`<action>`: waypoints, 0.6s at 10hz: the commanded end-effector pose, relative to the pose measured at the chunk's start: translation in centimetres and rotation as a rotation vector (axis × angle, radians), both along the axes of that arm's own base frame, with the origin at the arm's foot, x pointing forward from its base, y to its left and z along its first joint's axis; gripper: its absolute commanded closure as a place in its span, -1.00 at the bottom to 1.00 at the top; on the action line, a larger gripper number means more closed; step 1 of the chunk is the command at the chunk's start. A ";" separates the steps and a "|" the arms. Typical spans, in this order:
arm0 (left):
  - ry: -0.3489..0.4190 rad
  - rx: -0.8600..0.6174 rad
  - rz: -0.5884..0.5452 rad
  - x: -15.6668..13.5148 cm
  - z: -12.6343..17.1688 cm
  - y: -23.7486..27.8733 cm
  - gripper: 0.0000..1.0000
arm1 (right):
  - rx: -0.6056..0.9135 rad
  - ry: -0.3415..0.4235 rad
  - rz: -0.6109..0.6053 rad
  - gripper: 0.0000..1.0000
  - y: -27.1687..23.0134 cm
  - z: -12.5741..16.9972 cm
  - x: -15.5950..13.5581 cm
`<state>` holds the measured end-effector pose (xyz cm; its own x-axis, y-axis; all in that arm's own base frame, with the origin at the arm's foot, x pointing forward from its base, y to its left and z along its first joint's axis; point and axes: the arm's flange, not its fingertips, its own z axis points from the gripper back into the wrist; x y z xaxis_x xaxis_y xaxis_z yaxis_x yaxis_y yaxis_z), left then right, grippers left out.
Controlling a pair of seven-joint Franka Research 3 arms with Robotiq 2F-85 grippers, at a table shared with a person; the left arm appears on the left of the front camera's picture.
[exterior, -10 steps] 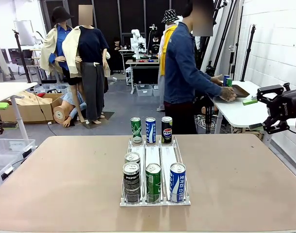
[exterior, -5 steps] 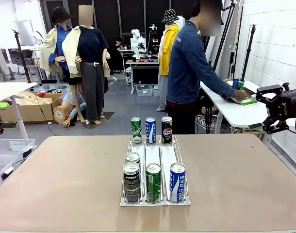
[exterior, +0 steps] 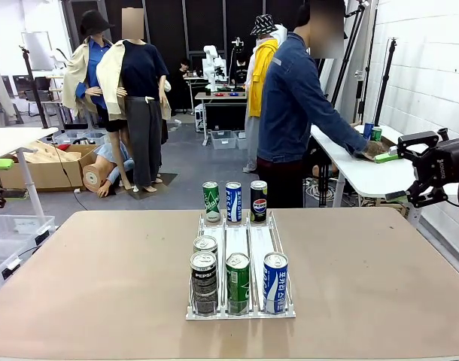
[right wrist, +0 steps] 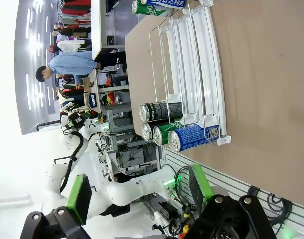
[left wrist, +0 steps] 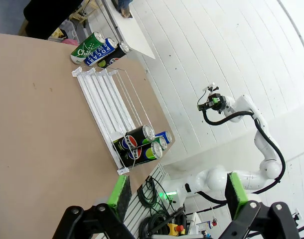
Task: Retrieve and hand over the desired beverage to the person.
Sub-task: Place the picked can on the Handle tray extended by the person.
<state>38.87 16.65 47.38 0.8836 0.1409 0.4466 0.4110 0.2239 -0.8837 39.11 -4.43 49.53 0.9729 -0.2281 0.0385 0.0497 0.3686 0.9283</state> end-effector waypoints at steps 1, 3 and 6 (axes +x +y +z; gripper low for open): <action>-0.007 -0.003 0.001 -0.2 0.2 0.1 -1.00 | -0.010 0.008 -0.001 -1.00 0.1 0.2 0.0; -0.007 -0.003 0.001 -0.2 0.2 0.1 -1.00 | -0.010 0.008 -0.001 -1.00 0.1 0.2 0.0; -0.007 -0.003 0.001 -0.2 0.2 0.1 -1.00 | -0.010 0.008 -0.001 -1.00 0.1 0.2 0.0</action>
<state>38.87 16.65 47.38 0.8836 0.1409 0.4466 0.4110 0.2239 -0.8837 39.11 -4.43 49.53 0.9729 -0.2281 0.0385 0.0497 0.3686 0.9283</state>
